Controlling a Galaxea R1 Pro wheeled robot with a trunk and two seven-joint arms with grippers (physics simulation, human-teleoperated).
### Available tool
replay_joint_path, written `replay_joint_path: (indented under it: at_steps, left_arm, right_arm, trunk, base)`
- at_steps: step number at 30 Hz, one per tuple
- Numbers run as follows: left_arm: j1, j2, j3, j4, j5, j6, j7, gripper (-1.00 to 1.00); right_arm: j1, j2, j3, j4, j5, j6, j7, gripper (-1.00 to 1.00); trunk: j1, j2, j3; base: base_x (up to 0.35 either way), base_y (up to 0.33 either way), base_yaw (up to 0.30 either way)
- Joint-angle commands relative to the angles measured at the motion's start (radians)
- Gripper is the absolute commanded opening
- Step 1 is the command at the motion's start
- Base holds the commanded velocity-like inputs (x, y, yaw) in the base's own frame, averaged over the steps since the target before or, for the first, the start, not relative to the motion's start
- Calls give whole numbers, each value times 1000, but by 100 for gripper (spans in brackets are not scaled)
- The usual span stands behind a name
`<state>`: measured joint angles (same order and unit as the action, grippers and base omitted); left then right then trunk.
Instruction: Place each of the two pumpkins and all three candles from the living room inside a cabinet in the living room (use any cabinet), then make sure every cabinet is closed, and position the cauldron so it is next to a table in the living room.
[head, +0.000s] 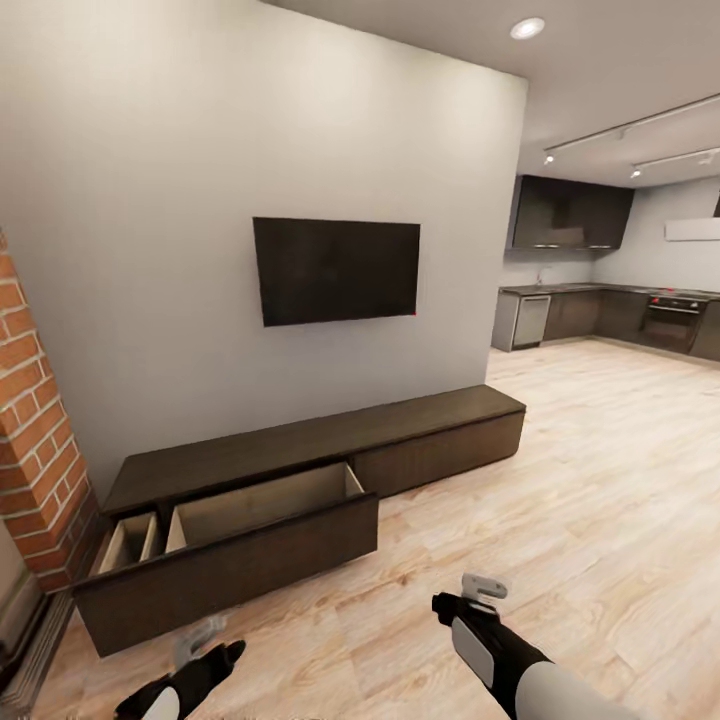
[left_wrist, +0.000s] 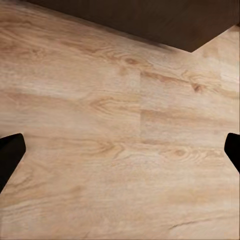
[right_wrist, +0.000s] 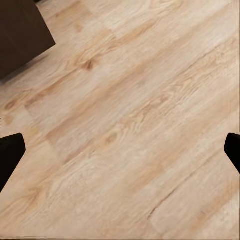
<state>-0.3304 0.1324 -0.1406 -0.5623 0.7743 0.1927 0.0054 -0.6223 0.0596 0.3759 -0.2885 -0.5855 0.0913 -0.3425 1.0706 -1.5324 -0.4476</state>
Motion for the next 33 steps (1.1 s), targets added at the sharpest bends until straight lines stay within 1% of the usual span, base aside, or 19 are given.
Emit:
replay_joint_path:
  at_steps: [1, 3, 7, 11, 13, 18, 33]
  left_arm:
    - [-1, -13, -5, 21, 0, -37, 10, 100]
    - [-1, -32, -8, 54, -9, -98, 20, 100]
    - [-1, -46, -9, 87, -13, -149, 26, 100]
    - [-1, -46, -10, 93, -15, -157, 27, 100]
    - [-1, -46, -10, 94, -15, -158, 27, 100]
    - [0, -46, -10, 94, -15, -159, 27, 100]
    - [1, -46, -11, 94, -13, -159, 27, 100]
  right_arm:
    - [-1, 1, 19, 12, -2, -5, 1, 100]
    - [-1, 2, 31, 28, 0, -18, 10, 100]
    - [0, 3, 40, 37, 1, -27, 15, 100]
    - [2, 7, 50, 38, 13, -41, 16, 100]
    - [3, 17, 61, 38, 29, -55, 16, 100]
    - [6, 23, 67, 38, 42, -63, 16, 100]
    - [7, 27, 69, 38, 44, -64, 19, 100]
  trunk:
    - [4, -8, -4]
    - [12, -22, -11]
    - [27, -50, -23]
    - [42, -78, -36]
    - [50, -92, -42]
    - [69, -127, -58]
    - [127, -232, -105]
  base:
    - [0, 0, 273]
    - [0, 0, 273]
    - [0, 0, 273]
    - [0, 0, 273]
    - [0, 0, 274]
    - [0, 0, 274]
    - [0, 0, 274]
